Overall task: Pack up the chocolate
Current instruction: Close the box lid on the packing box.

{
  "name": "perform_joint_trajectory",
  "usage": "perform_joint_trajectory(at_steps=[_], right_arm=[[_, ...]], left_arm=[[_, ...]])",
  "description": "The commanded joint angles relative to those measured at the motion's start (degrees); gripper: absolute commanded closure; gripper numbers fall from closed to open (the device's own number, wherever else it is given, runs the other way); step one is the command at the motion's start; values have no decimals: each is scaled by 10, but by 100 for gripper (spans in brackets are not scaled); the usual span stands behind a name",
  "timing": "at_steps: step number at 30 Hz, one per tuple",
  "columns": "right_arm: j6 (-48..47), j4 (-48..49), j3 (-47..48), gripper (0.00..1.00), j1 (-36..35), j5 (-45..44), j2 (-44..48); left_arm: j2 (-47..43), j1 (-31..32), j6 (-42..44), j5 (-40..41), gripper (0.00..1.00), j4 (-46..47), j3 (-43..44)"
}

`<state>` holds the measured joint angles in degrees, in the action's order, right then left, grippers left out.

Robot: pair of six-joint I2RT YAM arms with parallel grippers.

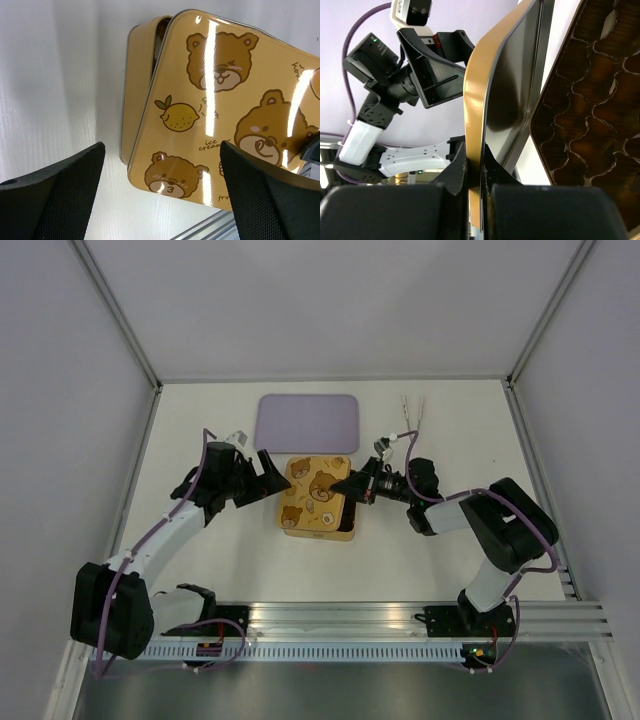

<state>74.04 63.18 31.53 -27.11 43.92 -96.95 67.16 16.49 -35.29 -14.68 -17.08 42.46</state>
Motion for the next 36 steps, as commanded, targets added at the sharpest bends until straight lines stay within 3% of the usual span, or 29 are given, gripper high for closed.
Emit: perform_joint_trajectory(at_steps=[1, 4, 10, 14, 23, 30, 33, 36], right_arm=[[43, 136, -5, 99, 11, 27, -25], [58, 170, -9, 100, 21, 40, -37], [16, 124, -21, 99, 43, 42, -43], [-10, 83, -23, 100, 47, 35, -47], [-10, 93, -22, 99, 63, 40, -67], [-16, 106, -34, 100, 79, 38, -86], [-7, 148, -42, 100, 88, 48, -100], [78, 341, -38, 100, 88, 60, -114]], left_arm=[[19, 0, 5, -31, 1, 43, -2], [36, 0, 5, -37, 2, 46, -4], [66, 0, 0, -49, 3, 64, -4], [91, 0, 1, -62, 7, 73, 3], [137, 1, 2, -99, 22, 94, 14], [143, 2, -4, -127, 25, 109, 15], [146, 4, -4, -134, 25, 109, 17], [142, 4, -5, -136, 25, 109, 17]])
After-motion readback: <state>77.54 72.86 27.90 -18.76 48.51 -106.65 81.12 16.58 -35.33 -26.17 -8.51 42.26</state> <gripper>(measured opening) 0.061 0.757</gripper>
